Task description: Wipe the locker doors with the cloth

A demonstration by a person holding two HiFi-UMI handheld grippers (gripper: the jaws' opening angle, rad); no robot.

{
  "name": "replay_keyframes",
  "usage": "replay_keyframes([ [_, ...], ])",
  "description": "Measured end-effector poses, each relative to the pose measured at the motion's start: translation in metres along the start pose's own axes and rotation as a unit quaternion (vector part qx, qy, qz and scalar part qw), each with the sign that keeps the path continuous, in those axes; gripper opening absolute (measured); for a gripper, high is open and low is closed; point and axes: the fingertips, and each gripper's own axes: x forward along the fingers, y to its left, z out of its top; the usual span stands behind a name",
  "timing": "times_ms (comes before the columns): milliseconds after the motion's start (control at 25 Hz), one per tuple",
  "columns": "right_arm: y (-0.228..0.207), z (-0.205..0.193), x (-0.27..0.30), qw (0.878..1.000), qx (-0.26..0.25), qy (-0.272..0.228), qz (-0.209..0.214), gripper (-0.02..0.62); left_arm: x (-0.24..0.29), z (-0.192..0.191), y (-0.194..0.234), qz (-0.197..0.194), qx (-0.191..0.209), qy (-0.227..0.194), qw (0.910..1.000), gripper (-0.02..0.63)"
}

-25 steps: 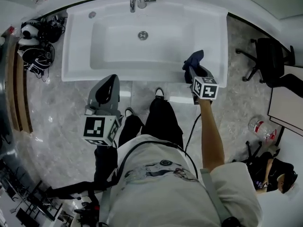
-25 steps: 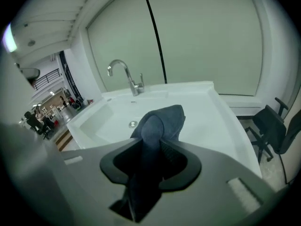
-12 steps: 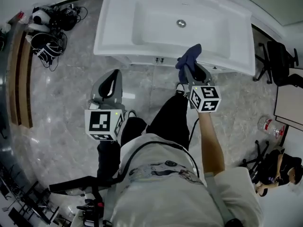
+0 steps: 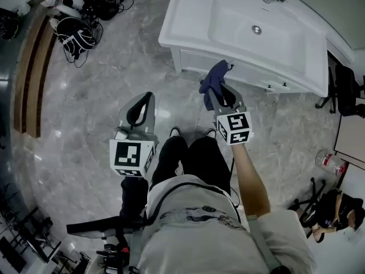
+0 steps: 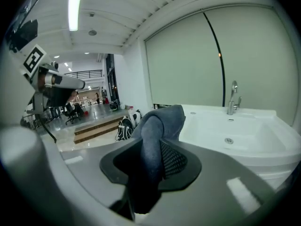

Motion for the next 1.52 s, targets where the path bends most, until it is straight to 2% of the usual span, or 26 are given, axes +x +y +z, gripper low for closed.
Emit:
replay_keyframes([
  [200, 0.02, -0.04, 0.046, 0.997, -0.068, -0.008, 0.035, 0.112, 0.008, -0.071, -0.01, 0.021, -0.047, -0.004, 0.9987, 0.002],
  [320, 0.024, -0.079, 0.079, 0.991, -0.126, -0.025, 0.046, 0.113, 0.029, -0.138, -0.016, 0.023, -0.043, -0.001, 0.9988, 0.002],
  [400, 0.021, -0.1, 0.102, 0.986, -0.153, -0.046, 0.043, 0.112, 0.045, -0.178, -0.008, 0.029, -0.043, -0.018, 0.9985, 0.002],
  [560, 0.014, -0.131, 0.151, 0.976, -0.193, -0.095, 0.026, 0.113, 0.085, -0.257, 0.017, 0.047, -0.077, -0.069, 0.9935, 0.002],
  [720, 0.002, -0.165, 0.201, 0.963, -0.231, -0.139, 0.014, 0.113, 0.133, -0.333, 0.024, 0.048, -0.054, -0.082, 0.994, 0.002],
  [880, -0.011, -0.188, 0.253, 0.948, -0.265, -0.176, 0.003, 0.112, 0.181, -0.399, 0.036, 0.053, -0.059, -0.096, 0.9922, 0.002],
  [1040, -0.016, -0.2, 0.286, 0.933, -0.301, -0.198, -0.016, 0.112, 0.216, -0.439, 0.033, 0.039, -0.037, -0.112, 0.9923, 0.002],
  [1280, -0.032, -0.196, 0.329, 0.918, -0.33, -0.213, -0.045, 0.112, 0.234, -0.477, 0.033, 0.037, -0.028, -0.128, 0.9906, 0.002],
  [1440, -0.051, -0.197, 0.346, 0.928, -0.308, -0.2, -0.067, 0.112, 0.233, -0.49, 0.035, 0.041, -0.029, -0.121, 0.9914, 0.002],
  [1520, -0.056, -0.196, 0.346, 0.926, -0.31, -0.202, -0.074, 0.11, 0.232, -0.49, 0.035, 0.041, -0.027, -0.12, 0.9916, 0.002],
])
